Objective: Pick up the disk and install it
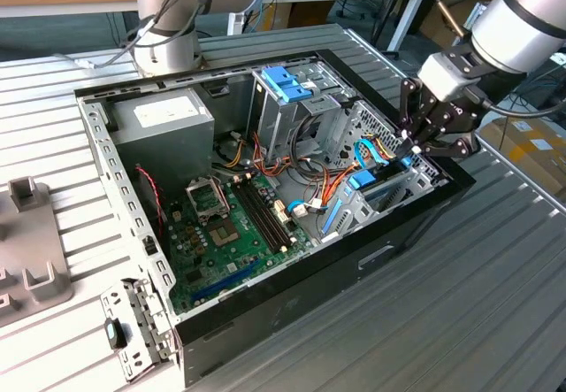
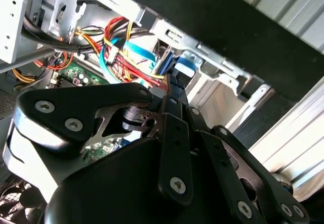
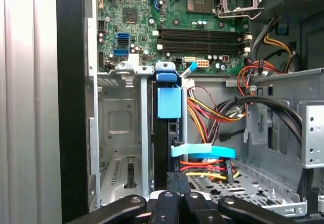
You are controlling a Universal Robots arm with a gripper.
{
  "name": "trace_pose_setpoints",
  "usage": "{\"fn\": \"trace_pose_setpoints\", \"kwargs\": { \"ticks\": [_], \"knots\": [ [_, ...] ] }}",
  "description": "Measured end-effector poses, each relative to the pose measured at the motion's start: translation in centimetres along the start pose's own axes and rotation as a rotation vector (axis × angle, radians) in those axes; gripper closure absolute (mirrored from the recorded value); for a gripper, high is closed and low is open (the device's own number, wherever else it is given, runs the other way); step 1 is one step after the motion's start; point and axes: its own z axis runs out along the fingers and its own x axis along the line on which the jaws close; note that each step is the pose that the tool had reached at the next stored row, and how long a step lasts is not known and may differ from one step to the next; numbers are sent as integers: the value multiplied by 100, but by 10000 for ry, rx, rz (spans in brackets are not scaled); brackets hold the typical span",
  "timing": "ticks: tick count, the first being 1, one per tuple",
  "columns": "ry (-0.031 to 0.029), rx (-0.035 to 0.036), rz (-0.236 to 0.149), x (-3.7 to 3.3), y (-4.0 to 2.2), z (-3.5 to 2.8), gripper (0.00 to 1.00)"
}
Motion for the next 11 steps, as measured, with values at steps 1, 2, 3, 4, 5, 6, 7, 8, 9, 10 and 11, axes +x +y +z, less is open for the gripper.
{"fn": "trace_pose_setpoints", "kwargs": {
  "ticks": [1,2,3,4,5,6,7,8,9,10,11],
  "knots": [
    [0,-3,0,0,-19,0,89],
    [0,-6,0,0,-39,0,89],
    [-1,-9,1,-1,-60,1,89],
    [0,-14,1,-1,-94,1,89],
    [0,-18,3,-1,-122,1,89],
    [0,-23,3,-2,-160,1,89],
    [-1,-28,4,-2,-199,2,89],
    [-1,-35,4,-2,-244,2,89],
    [0,-39,5,-2,-270,2,89],
    [0,-41,5,-3,-287,2,89],
    [1,-45,7,-3,-316,2,89]
  ]
}}
